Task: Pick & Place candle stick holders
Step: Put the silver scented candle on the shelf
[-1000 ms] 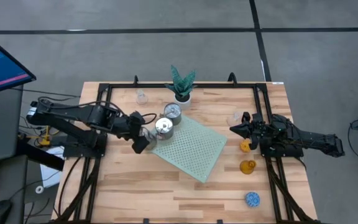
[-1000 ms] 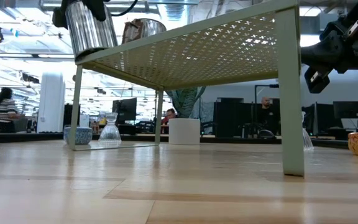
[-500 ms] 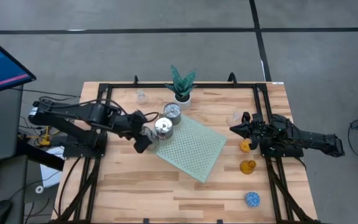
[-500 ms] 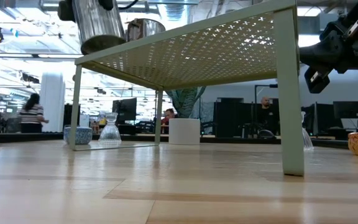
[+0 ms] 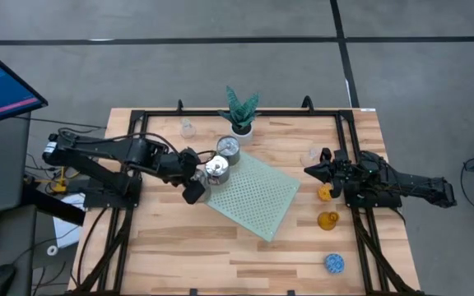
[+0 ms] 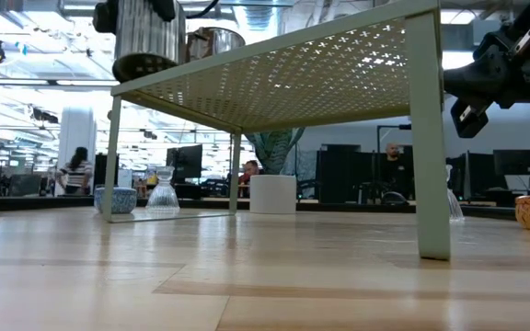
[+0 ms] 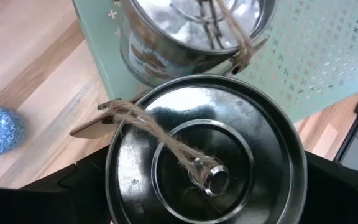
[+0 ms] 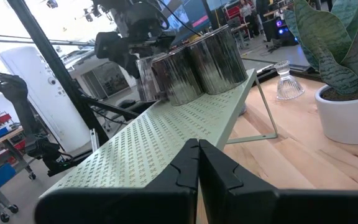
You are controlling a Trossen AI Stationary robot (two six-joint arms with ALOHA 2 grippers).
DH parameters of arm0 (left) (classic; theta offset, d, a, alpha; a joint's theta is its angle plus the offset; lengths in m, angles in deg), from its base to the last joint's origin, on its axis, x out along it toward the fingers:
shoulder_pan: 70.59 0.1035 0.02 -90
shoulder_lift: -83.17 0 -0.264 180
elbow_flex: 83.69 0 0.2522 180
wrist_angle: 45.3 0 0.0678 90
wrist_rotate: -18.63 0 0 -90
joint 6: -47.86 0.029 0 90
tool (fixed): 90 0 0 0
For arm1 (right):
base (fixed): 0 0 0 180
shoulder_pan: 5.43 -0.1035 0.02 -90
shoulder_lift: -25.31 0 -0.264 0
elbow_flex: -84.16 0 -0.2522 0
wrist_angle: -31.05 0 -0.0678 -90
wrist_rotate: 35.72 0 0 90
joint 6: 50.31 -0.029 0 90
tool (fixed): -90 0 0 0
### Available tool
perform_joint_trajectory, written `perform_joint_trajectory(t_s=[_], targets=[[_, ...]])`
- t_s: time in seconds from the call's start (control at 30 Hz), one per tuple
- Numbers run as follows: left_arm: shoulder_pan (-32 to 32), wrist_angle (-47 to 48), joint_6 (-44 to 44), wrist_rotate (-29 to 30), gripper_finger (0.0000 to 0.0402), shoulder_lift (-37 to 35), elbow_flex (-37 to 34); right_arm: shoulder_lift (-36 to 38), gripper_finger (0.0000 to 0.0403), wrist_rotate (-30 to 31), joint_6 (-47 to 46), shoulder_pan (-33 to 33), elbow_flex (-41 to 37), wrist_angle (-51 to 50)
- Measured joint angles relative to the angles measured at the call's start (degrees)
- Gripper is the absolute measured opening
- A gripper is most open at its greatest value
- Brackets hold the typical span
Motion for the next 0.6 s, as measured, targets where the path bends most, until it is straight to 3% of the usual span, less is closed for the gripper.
perform_joint_trajectory(t_s=[0.6], targets=[[0.0, -2.9, 1.9, 0.6, 0.0391, 0.1, 0.2, 0.0, 0.0, 0.0, 0.0, 0.0, 0.0, 0.0]])
